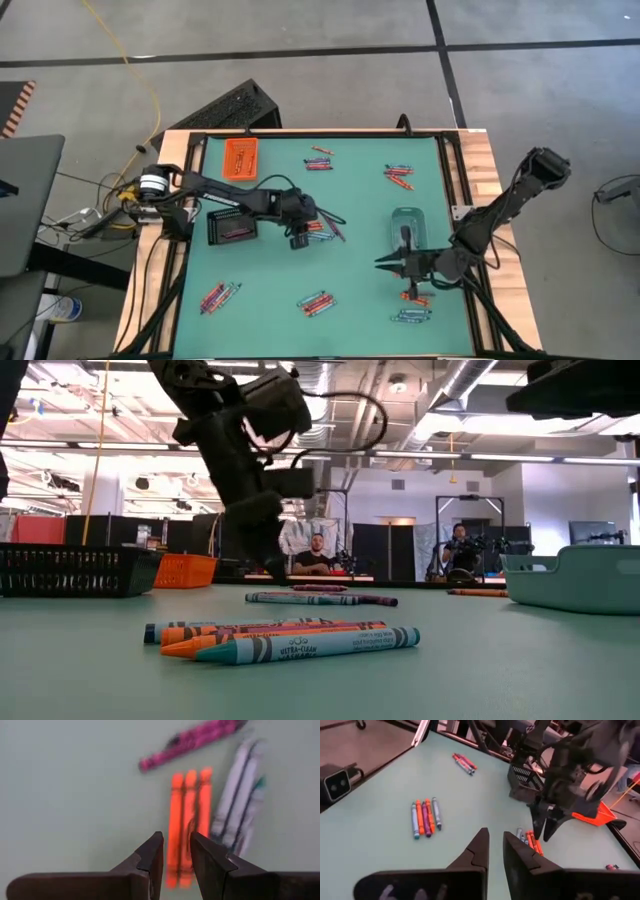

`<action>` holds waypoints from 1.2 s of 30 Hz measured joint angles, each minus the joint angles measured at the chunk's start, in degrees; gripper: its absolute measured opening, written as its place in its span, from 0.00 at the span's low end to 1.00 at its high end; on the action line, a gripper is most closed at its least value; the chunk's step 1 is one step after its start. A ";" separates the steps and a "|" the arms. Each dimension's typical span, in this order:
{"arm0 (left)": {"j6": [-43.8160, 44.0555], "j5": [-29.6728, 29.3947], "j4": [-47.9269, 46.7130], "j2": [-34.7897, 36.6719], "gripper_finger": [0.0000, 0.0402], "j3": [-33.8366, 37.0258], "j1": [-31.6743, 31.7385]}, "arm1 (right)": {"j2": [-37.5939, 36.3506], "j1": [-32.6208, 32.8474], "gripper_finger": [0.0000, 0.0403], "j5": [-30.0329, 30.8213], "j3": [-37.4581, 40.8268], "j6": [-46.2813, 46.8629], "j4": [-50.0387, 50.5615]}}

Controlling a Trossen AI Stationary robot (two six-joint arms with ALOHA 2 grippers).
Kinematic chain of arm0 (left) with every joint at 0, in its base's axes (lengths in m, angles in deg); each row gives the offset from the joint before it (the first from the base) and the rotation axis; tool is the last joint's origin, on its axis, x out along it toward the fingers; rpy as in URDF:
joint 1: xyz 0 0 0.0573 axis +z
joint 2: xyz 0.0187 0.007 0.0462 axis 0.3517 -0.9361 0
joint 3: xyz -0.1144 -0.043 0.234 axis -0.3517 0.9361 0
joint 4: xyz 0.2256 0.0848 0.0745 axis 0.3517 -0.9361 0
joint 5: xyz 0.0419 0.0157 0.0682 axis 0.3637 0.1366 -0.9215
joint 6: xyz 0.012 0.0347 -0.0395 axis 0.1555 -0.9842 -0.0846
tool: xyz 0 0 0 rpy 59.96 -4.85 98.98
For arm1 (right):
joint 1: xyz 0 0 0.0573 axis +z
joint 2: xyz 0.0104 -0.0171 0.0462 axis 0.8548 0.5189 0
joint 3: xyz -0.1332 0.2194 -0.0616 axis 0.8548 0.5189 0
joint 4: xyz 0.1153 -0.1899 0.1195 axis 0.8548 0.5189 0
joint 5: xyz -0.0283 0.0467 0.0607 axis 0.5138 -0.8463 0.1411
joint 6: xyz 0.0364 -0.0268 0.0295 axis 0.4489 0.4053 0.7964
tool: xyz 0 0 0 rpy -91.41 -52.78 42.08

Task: Sort crayons
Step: Put the orange crayon into the orange bin

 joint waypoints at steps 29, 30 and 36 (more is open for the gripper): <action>-2.62 0.32 2.35 -0.90 0.22 0.28 0.98 | 0.13 -2.72 0.13 -4.87 0.00 2.62 0.33; -2.96 0.69 2.40 -0.88 0.22 0.08 0.96 | 0.13 -2.72 0.13 -4.87 0.00 2.62 0.33; -3.83 0.99 1.28 -0.89 0.22 -0.07 1.11 | 0.13 -2.72 0.13 -4.89 0.00 2.62 0.44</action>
